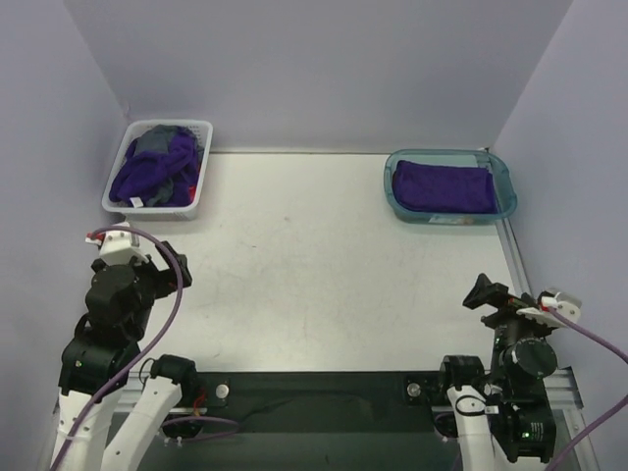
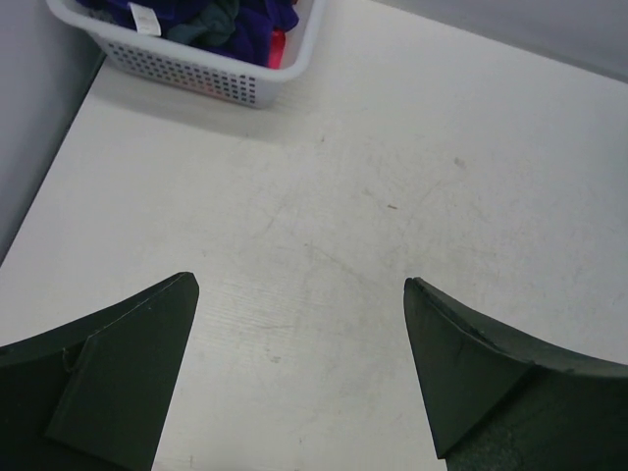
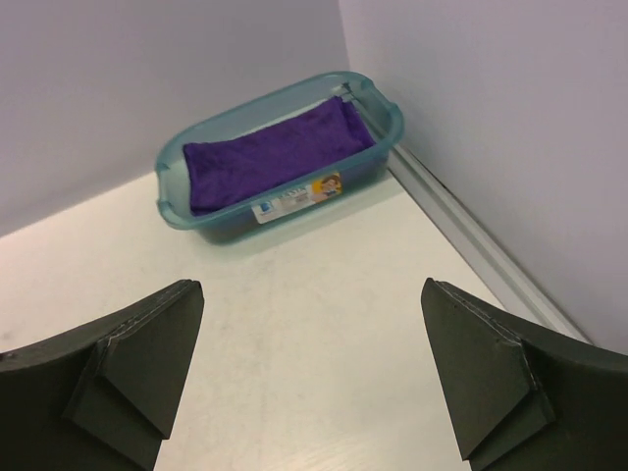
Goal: Fold and stack the towels
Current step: Neatly place the folded towel into the bin
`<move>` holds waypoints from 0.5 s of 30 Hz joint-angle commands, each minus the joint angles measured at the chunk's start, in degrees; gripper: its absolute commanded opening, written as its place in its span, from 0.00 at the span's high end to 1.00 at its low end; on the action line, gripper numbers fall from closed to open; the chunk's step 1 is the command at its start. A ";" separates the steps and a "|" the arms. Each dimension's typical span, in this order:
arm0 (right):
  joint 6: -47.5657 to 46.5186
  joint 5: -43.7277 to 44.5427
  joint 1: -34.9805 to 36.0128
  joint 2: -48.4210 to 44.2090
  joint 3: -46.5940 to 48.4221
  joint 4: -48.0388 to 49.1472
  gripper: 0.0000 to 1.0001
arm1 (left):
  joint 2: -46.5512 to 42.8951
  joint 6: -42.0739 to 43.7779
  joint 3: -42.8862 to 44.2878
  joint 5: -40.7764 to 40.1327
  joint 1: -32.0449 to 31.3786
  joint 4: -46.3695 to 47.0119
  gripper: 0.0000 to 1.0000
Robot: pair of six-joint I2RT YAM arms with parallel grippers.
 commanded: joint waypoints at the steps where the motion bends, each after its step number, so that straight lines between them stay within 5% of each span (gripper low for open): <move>1: -4.62 5.32 2.32 -6.47 -2.69 -0.86 0.00 | -0.32 -2.66 -3.28 -4.18 -0.57 -0.56 0.02; 15: -4.97 3.40 4.80 -3.22 -4.98 -1.48 0.00 | -4.72 -1.17 -17.09 -5.41 -1.45 9.91 0.03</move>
